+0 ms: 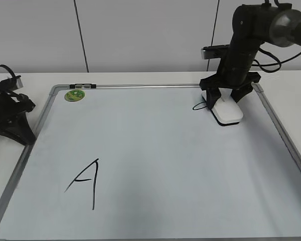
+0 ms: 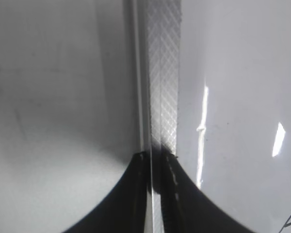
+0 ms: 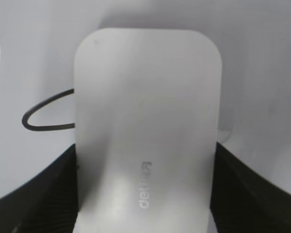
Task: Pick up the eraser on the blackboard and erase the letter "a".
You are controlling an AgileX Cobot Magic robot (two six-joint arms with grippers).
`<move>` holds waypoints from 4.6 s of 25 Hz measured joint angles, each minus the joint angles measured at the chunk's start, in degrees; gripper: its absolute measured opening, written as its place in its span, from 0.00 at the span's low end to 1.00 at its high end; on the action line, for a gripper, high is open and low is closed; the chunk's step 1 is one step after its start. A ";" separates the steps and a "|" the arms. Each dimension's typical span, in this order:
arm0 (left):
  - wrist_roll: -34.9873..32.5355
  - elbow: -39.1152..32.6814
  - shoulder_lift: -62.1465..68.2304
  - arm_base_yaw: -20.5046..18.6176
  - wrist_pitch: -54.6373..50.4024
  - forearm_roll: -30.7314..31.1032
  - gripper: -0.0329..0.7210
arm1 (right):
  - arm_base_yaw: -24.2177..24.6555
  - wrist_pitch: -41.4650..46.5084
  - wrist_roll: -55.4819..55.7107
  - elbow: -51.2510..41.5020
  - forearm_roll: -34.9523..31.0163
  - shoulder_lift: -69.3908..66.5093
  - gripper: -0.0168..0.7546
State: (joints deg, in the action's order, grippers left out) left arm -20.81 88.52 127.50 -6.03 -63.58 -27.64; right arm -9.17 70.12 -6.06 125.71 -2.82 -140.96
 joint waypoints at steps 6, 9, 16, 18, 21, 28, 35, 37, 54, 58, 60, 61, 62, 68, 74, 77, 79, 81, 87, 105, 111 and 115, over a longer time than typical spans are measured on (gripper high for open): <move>0.00 0.00 0.00 0.00 0.00 0.00 0.09 | 0.00 0.00 0.00 0.00 -1.01 0.00 0.71; 0.00 0.00 0.00 0.00 0.00 0.00 0.09 | -1.24 0.00 0.00 0.00 -1.01 0.00 0.71; 0.00 0.00 0.00 0.00 0.00 0.00 0.09 | -7.56 0.00 0.00 0.00 -0.89 -0.11 0.71; 0.00 0.00 0.00 0.00 0.00 0.00 0.09 | -8.91 0.00 0.00 0.00 0.19 -0.11 0.71; 0.00 0.00 0.00 0.00 0.00 0.00 0.09 | -10.54 0.00 0.00 0.00 1.87 -0.20 0.71; 0.00 0.00 0.00 0.00 0.00 0.00 0.09 | -10.80 0.00 1.44 0.00 5.69 -0.20 0.71; 0.00 0.00 0.00 0.00 0.00 -0.11 0.09 | -9.10 0.00 2.17 0.16 7.21 -0.20 0.71; 0.00 0.00 0.00 0.00 0.00 -0.11 0.09 | -8.38 0.00 2.31 0.26 7.43 -0.24 0.71; 0.00 0.00 0.09 0.00 0.10 -0.44 0.09 | 0.52 0.00 2.71 0.38 5.92 -0.24 0.71; 0.00 0.00 0.09 0.00 0.10 -0.44 0.09 | 0.75 0.00 1.89 0.13 5.11 0.25 0.71; 0.00 0.00 0.09 0.00 0.10 -0.44 0.09 | 0.87 0.12 1.15 -0.24 5.22 0.78 0.71; 0.00 0.00 0.09 0.00 0.10 -0.44 0.09 | 0.99 0.33 0.94 -0.40 5.31 1.62 0.71; 0.00 0.00 0.09 0.00 0.10 -0.44 0.09 | 1.12 0.45 0.91 -0.40 5.31 2.71 0.71; 0.00 0.00 0.09 0.00 0.32 -0.44 0.10 | 1.21 0.45 0.57 -1.70 5.00 11.65 0.71; 0.00 0.00 0.09 0.00 0.32 -0.44 0.10 | 1.21 0.54 0.86 -15.91 4.78 21.17 0.71; 0.00 0.00 0.09 0.00 0.32 -0.44 0.10 | 1.71 0.54 2.10 -24.07 5.02 25.74 0.71; 0.00 0.00 0.13 0.00 0.32 -0.44 0.10 | 2.30 0.54 2.60 -28.55 5.02 28.26 0.71; 0.00 0.00 0.13 0.00 0.32 -0.44 0.10 | 3.58 -0.35 3.26 -32.84 5.02 29.95 0.71; 0.00 0.00 0.13 0.00 0.32 -0.44 0.10 | 6.75 -6.40 4.55 -41.56 4.24 31.26 0.71; 0.00 0.00 0.13 0.00 0.11 -0.56 0.10 | 10.33 -13.57 4.68 -38.54 1.27 23.27 0.71; 0.00 0.00 0.13 0.00 0.11 -0.56 0.10 | 10.33 -11.24 4.58 -35.88 1.06 20.51 0.71; 0.00 0.00 0.13 0.00 0.11 -0.65 0.10 | 10.33 -10.54 4.48 -35.88 1.06 19.87 0.71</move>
State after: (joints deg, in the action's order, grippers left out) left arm -20.81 88.52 127.62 -6.03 -63.47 -28.30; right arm 1.16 59.58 -1.59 89.82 -1.76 -121.09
